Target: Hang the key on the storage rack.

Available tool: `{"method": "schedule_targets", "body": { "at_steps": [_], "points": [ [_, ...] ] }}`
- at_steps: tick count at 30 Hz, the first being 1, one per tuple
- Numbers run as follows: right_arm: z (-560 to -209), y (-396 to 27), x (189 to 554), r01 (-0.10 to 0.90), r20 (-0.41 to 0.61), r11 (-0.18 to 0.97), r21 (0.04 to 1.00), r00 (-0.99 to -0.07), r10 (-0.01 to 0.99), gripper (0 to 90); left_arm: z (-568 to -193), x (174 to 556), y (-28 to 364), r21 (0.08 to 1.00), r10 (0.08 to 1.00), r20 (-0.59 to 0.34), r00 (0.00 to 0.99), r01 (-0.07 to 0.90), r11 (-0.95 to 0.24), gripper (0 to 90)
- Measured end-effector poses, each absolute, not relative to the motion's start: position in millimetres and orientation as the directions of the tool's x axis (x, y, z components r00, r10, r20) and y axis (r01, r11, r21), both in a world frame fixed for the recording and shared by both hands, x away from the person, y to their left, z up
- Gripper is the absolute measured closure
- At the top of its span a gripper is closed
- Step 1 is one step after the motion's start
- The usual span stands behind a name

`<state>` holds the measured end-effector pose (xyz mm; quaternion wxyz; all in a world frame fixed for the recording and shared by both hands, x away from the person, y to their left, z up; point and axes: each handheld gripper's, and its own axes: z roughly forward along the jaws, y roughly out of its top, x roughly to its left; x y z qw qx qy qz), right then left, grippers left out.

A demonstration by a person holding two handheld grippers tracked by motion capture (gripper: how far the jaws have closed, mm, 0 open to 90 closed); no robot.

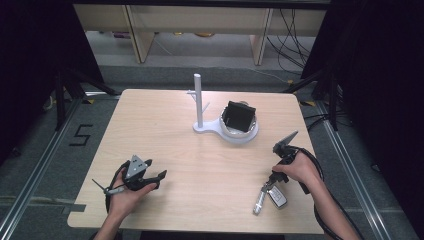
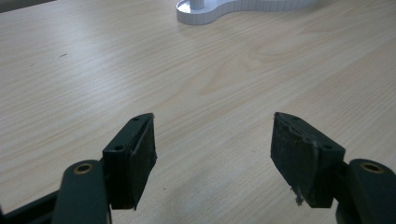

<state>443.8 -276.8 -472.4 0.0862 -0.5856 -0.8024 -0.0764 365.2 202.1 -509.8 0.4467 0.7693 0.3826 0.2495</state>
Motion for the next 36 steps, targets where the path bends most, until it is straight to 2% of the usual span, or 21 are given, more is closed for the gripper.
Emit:
{"method": "schedule_targets", "body": {
  "at_steps": [1,2,3,7,8,9,11,14,15,19,22,24,26,28,31,36],
  "points": [
    [-471,-271,443,0.966,0.266,0.258,-0.018,-0.244,0.932,63.7,-510,365,202,0.878,0.811,0.041,0.583,0.367,-0.308,30.6],
    [-471,-271,443,0.966,0.266,0.258,-0.018,-0.244,0.932,63.7,-510,365,202,0.878,0.812,0.039,0.583,0.367,-0.306,30.6],
    [-472,-274,445,0.954,0.232,0.3,-0.001,-0.292,0.928,63.3,-510,365,201,0.878,0.812,0.037,0.583,0.368,-0.305,30.6],
    [-465,-268,443,0.966,0.23,0.259,-0.017,-0.248,0.941,64.3,-510,365,202,0.881,0.815,0.027,0.579,0.371,-0.293,30.6],
    [-466,-269,442,0.959,0.239,0.279,0.04,-0.28,0.93,63.0,-510,365,203,0.881,0.814,0.029,0.58,0.37,-0.294,30.6],
    [-466,-269,442,0.952,0.223,0.3,0.059,-0.306,0.926,62.7,-510,366,203,0.88,0.812,0.045,0.581,0.361,-0.307,30.6],
    [-465,-266,440,0.946,0.202,0.321,0.045,-0.323,0.925,61.2,-510,365,202,0.879,0.813,0.034,0.582,0.369,-0.301,30.6],
    [-462,-262,437,0.893,0.169,0.448,0.04,-0.448,0.878,60.0,-510,364,202,0.878,0.81,0.039,0.584,0.367,-0.307,30.6],
    [-463,-266,439,0.824,0.138,0.558,0.096,-0.566,0.813,59.8,-510,365,202,0.878,0.811,0.037,0.583,0.368,-0.305,30.6],
    [-459,-269,437,0.777,0.122,0.625,0.075,-0.629,0.768,58.8,-510,365,202,0.879,0.811,0.032,0.584,0.369,-0.301,30.6],
    [-464,-273,438,0.678,0.084,0.731,0.072,-0.735,0.673,57.9,-510,365,201,0.88,0.81,0.037,0.585,0.366,-0.304,30.6],
    [-466,-272,438,0.633,0.057,0.771,0.061,-0.774,0.631,56.2,-511,366,201,0.881,0.81,0.027,0.586,0.369,-0.297,30.6],
    [-466,-270,437,0.544,0.048,0.837,0.063,-0.839,0.542,54.0,-511,366,200,0.88,0.81,0.027,0.585,0.37,-0.297,30.6],
    [-466,-270,437,0.472,0.029,0.88,0.057,-0.881,0.471,53.9,-511,366,200,0.879,0.809,0.027,0.587,0.371,-0.299,30.6],
    [-464,-266,436,0.415,-0.001,0.91,0.01,-0.91,0.415,53.3,-511,366,200,0.879,0.809,0.024,0.587,0.373,-0.297,30.6],
    [-465,-262,436,0.36,-0.009,0.933,0.025,-0.933,0.36,54.4,-511,366,200,0.879,0.81,0.024,0.587,0.373,-0.296,30.6]
  ]
}}
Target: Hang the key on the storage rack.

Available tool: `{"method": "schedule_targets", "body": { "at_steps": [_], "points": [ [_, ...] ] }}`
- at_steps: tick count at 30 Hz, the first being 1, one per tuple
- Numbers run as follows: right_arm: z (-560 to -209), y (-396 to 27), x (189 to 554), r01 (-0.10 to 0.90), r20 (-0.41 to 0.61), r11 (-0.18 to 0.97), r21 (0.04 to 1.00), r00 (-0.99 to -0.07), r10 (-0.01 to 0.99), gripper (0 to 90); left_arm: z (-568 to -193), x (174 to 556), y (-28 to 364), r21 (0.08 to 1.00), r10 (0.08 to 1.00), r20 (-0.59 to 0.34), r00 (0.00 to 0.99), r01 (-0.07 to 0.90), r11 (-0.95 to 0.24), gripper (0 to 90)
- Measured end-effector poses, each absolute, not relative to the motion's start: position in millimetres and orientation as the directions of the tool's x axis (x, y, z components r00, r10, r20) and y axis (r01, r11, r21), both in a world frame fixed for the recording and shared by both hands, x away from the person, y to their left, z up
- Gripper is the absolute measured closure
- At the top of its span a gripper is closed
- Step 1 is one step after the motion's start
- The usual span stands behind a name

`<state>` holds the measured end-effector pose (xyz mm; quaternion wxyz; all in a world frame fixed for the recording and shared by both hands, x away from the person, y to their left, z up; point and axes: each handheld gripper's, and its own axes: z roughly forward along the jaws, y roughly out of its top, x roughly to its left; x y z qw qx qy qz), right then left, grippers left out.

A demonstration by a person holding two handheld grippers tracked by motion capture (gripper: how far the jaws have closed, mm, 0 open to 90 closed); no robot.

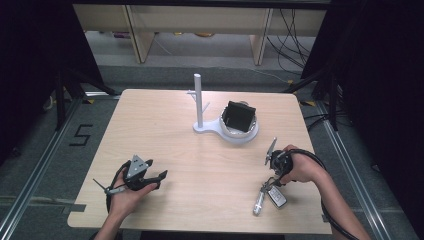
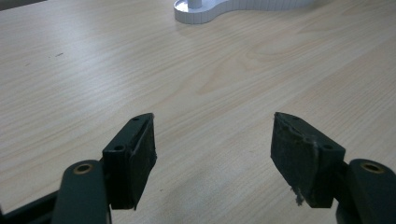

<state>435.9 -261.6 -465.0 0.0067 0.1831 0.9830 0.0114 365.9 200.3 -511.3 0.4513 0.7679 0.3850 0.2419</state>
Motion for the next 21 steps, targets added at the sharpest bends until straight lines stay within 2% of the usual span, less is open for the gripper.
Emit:
{"method": "schedule_targets", "body": {
  "at_steps": [7,9,11,13,14,15,21],
  "points": [
    [-468,-256,437,0.303,-0.01,0.953,0.014,-0.953,0.303,56.7,-511,366,201,0.877,0.812,0.03,0.583,0.374,-0.301,30.6],
    [-468,-254,435,0.313,-0.012,0.95,0.001,-0.95,0.313,57.0,-511,366,201,0.878,0.81,0.024,0.586,0.375,-0.297,30.5],
    [-469,-254,435,0.276,-0.012,0.961,0.009,-0.961,0.276,57.2,-511,366,201,0.879,0.81,0.025,0.586,0.374,-0.297,30.5],
    [-469,-253,434,0.28,-0.004,0.96,0.008,-0.96,0.28,57.3,-511,366,201,0.878,0.81,0.023,0.585,0.375,-0.296,30.5],
    [-470,-254,436,0.244,-0.003,0.969,0.022,-0.97,0.244,57.3,-511,366,201,0.877,0.812,0.032,0.583,0.373,-0.302,30.5],
    [-469,-252,434,0.267,-0.003,0.964,0.011,-0.964,0.267,57.3,-511,366,201,0.877,0.812,0.029,0.583,0.375,-0.301,30.5],
    [-472,-250,435,0.224,0.002,0.975,0.006,-0.975,0.224,57.4,-512,366,201,0.875,0.813,0.028,0.582,0.379,-0.301,30.5]
  ]
}}
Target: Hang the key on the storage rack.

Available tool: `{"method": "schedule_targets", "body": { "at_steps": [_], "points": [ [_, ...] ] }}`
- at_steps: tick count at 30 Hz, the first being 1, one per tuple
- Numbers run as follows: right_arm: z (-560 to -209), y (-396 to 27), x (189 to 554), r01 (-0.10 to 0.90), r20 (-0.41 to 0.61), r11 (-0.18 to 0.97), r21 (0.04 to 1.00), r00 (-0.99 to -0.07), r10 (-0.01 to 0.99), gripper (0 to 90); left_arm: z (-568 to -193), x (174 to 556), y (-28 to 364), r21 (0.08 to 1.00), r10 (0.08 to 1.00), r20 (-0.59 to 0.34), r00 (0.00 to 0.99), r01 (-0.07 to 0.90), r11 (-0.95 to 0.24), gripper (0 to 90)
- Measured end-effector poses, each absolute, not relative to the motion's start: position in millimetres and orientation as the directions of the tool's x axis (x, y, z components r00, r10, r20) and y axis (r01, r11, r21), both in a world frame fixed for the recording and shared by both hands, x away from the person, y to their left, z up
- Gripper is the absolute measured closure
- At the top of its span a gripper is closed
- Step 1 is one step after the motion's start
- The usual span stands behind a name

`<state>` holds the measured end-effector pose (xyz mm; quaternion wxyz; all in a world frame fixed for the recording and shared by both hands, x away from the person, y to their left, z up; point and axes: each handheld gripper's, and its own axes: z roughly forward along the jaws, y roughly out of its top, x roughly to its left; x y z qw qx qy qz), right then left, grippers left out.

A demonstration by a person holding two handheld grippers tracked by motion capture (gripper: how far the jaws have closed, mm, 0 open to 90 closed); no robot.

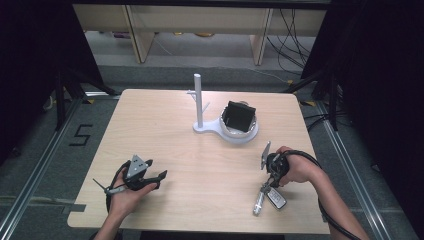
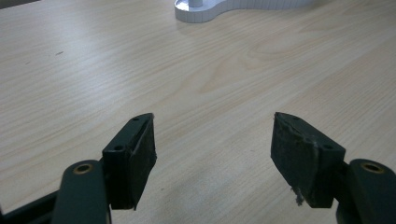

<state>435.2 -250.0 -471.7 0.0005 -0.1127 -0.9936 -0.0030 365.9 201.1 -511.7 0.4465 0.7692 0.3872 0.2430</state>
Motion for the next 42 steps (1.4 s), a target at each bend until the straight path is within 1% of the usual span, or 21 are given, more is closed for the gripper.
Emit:
{"method": "schedule_targets", "body": {
  "at_steps": [6,10,11,15,16,20,21,23,24,25,26,27,29,30,31,34,35,37,38,41,42],
  "points": [
    [-472,-247,436,0.186,0.001,0.982,0.015,-0.983,0.186,58.2,-512,366,201,0.876,0.812,0.028,0.582,0.378,-0.301,30.5],
    [-473,-245,437,0.135,-0.008,0.991,0.018,-0.991,0.135,59.5,-512,366,201,0.875,0.813,0.026,0.582,0.38,-0.3,30.5],
    [-472,-245,435,0.157,-0.009,0.988,0.002,-0.988,0.157,59.4,-512,366,201,0.876,0.812,0.027,0.582,0.378,-0.3,30.5],
    [-472,-243,435,0.143,-0.011,0.99,0.009,-0.99,0.143,58.0,-512,366,201,0.876,0.812,0.029,0.583,0.376,-0.301,30.5],
    [-473,-243,438,0.092,-0.01,0.995,0.033,-0.996,0.093,55.9,-512,366,201,0.875,0.812,0.028,0.583,0.378,-0.301,30.5],
    [-472,-242,438,0.101,0.001,0.994,0.028,-0.995,0.101,54.9,-512,366,201,0.875,0.812,0.027,0.583,0.38,-0.301,30.5],
    [-473,-242,437,0.086,-0.017,0.996,0.038,-0.996,0.087,54.4,-512,366,201,0.875,0.812,0.026,0.583,0.38,-0.301,30.5],
    [-473,-241,437,0.081,-0.001,0.996,0.043,-0.997,0.081,53.2,-513,366,201,0.876,0.81,0.022,0.586,0.379,-0.298,30.5],
    [-472,-241,436,0.094,-0.007,0.995,0.043,-0.995,0.095,53.0,-512,366,201,0.875,0.812,0.021,0.584,0.383,-0.298,30.5],
    [-473,-241,436,0.067,-0.009,0.996,0.055,-0.998,0.068,53.0,-513,366,201,0.875,0.812,0.016,0.583,0.385,-0.293,30.4],
    [-473,-241,435,0.078,-0.012,0.995,0.058,-0.997,0.079,53.2,-513,365,201,0.874,0.813,0.014,0.582,0.387,-0.293,30.4],
    [-473,-240,435,0.078,-0.011,0.995,0.056,-0.997,0.078,54.2,-513,366,201,0.875,0.813,0.014,0.583,0.386,-0.292,30.5],
    [-473,-241,435,0.041,-0.008,0.997,0.06,-0.999,0.042,58.3,-513,366,201,0.875,0.813,0.013,0.582,0.388,-0.291,30.5],
    [-473,-240,435,0.001,-0.005,0.996,0.085,-1.0,0.002,61.0,-514,366,201,0.878,0.811,0.01,0.585,0.384,-0.287,30.4],
    [-473,-240,435,0.001,-0.005,0.996,0.085,-1.0,0.002,61.0,-514,366,201,0.878,0.807,0.009,0.59,0.382,-0.29,30.4],
    [-474,-238,436,-0.066,-0.013,0.994,0.09,-0.998,-0.065,65.9,-514,366,200,0.876,0.807,0.01,0.591,0.384,-0.292,30.5],
    [-473,-238,435,-0.052,-0.011,0.995,0.083,-0.999,-0.051,69.5,-514,366,200,0.876,0.806,0.01,0.591,0.383,-0.292,30.4],
    [-472,-237,433,-0.027,-0.008,0.998,0.059,-1.0,-0.026,69.9,-514,366,200,0.877,0.807,0.009,0.591,0.383,-0.29,30.5],
    [-473,-236,434,-0.05,-0.009,0.996,0.072,-0.999,-0.049,69.9,-514,366,200,0.878,0.807,0.009,0.59,0.382,-0.289,30.4],
    [-473,-236,436,-0.05,-0.013,0.996,0.069,-0.999,-0.049,70.1,-513,365,201,0.874,0.812,0.015,0.583,0.387,-0.294,30.5],
    [-473,-236,435,-0.028,-0.005,0.998,0.061,-1.0,-0.028,70.2,-513,365,201,0.875,0.812,0.015,0.583,0.386,-0.294,30.5]
  ]
}}
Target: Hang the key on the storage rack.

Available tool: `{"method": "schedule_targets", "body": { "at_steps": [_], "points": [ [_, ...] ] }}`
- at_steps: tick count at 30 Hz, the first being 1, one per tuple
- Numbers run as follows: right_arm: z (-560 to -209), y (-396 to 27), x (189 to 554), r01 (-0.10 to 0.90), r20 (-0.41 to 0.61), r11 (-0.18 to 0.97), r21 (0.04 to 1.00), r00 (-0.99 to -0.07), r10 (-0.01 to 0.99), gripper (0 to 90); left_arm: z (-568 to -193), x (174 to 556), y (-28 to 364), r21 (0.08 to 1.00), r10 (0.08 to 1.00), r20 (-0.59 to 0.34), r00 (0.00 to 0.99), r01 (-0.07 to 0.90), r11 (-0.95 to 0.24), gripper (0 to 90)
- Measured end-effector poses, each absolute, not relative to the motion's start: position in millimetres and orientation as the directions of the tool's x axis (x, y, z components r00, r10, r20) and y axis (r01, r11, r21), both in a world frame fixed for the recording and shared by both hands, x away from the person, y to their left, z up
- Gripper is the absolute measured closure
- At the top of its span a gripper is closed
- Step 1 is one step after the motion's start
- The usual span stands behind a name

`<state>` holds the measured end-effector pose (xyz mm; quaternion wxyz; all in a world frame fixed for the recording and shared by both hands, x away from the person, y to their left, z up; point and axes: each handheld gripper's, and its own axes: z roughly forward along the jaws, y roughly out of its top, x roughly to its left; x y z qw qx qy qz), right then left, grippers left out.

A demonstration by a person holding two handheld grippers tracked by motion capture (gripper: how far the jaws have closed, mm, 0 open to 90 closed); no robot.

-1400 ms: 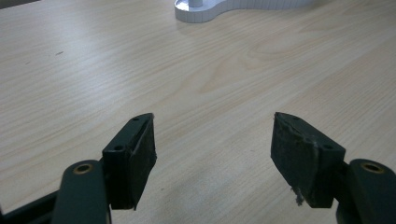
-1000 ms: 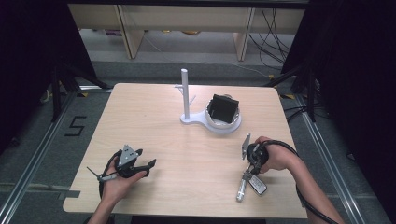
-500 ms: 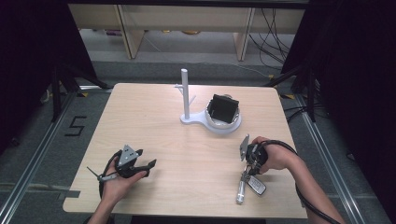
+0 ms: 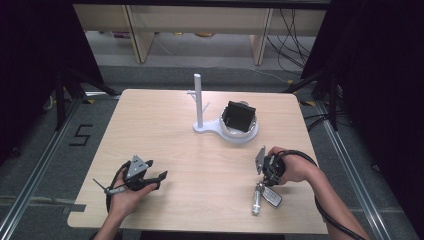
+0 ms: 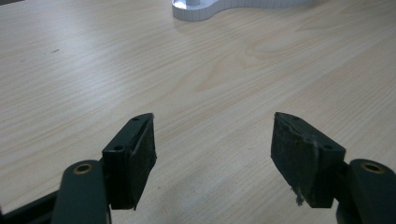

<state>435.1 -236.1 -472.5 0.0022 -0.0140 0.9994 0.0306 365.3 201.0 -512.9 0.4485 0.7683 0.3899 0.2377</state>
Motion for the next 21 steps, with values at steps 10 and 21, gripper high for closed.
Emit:
{"method": "schedule_targets", "body": {
  "at_steps": [10,21],
  "points": [
    [-468,-242,436,0.177,0.03,0.98,0.09,-0.984,0.175,70.5,-514,366,199,0.876,0.803,0.013,0.596,0.381,-0.296,30.5],
    [-451,-245,436,0.284,0.054,0.954,0.096,-0.958,0.28,70.5,-514,364,196,0.871,0.799,0.016,0.601,0.384,-0.305,30.5]
  ]
}}
